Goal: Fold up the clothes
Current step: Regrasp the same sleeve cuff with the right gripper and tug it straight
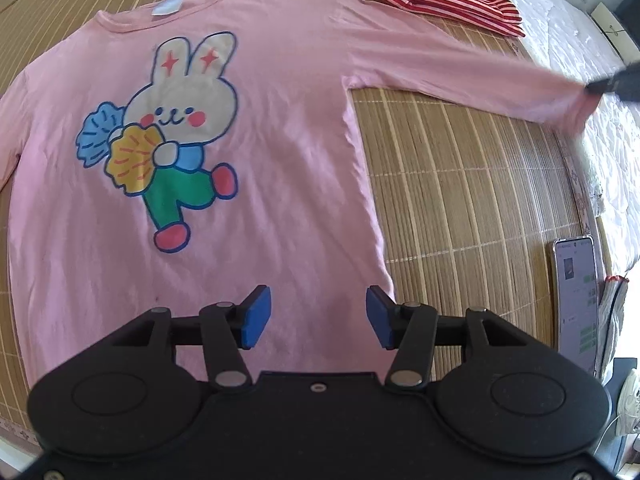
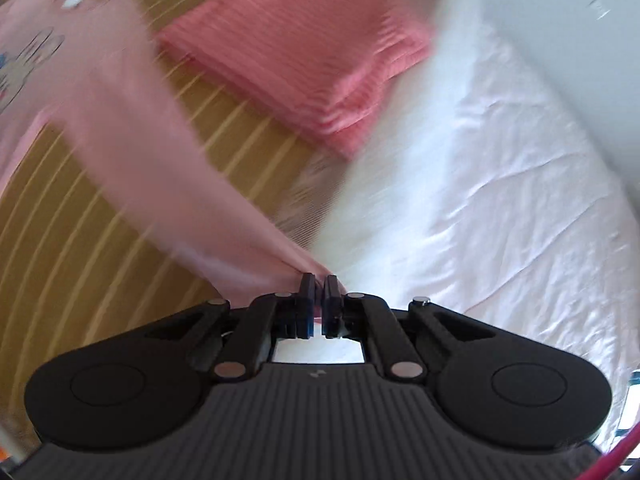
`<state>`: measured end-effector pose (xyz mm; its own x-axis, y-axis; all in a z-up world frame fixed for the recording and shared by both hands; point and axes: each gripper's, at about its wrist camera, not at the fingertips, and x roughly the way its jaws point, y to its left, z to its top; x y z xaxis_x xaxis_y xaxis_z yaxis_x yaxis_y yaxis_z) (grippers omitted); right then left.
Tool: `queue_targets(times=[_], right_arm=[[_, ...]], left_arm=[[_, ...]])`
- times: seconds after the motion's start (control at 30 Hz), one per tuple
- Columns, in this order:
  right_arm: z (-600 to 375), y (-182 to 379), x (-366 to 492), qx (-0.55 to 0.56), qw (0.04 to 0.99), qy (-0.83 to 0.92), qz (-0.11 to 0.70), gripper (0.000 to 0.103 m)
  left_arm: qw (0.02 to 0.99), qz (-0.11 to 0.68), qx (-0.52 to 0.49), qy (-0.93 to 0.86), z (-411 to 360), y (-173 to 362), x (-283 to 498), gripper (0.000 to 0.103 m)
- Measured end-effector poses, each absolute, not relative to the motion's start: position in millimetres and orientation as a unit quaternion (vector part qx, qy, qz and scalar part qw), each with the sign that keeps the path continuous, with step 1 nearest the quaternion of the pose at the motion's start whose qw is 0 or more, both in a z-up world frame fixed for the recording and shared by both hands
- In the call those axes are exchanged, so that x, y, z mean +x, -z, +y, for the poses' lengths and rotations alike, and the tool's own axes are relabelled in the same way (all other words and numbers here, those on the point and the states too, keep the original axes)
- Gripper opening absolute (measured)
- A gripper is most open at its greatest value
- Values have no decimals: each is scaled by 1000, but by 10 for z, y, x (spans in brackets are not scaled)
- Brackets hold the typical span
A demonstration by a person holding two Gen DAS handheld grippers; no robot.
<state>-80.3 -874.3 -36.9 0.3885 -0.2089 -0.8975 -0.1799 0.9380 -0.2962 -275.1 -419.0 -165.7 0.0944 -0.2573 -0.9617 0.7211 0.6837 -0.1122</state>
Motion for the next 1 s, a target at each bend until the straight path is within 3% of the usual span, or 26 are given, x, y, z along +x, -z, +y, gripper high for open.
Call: queue_targets(times=[0.07,0.13,0.2,0.23,0.57,0.63,0.67,0.7,1.0], right_arm=[[-8867,400,-720,-189,809,38,555,6],[-8995,430,-656,-178,796,52,576,19],[-9086,442,-669,-120,799,53,586,37],[-9134,451,-690,-83,802,50,589,39],[-9285,874,-716,122,805,73,576,40],[-9330,917,-715,161,803,78,568,37],[-9334,947,-695,169,801,79,569,16],[-9315,949,-676,164,799,77,574,5],[-9299,67,-1015,194,807,48,556,4]], left_arm=[[712,579,198,344,-4182,1648,-2758,55],[712,578,197,346,-4177,1632,-2768,55],[713,575,200,348,-4164,1627,-2771,56],[714,574,201,346,-4151,1633,-2762,56],[715,580,203,333,-4063,1675,-2707,56],[715,580,205,333,-4061,1683,-2707,56],[715,580,205,332,-4059,1686,-2704,56],[715,580,204,332,-4056,1685,-2701,56],[725,571,196,331,-4020,1626,-2566,56]])
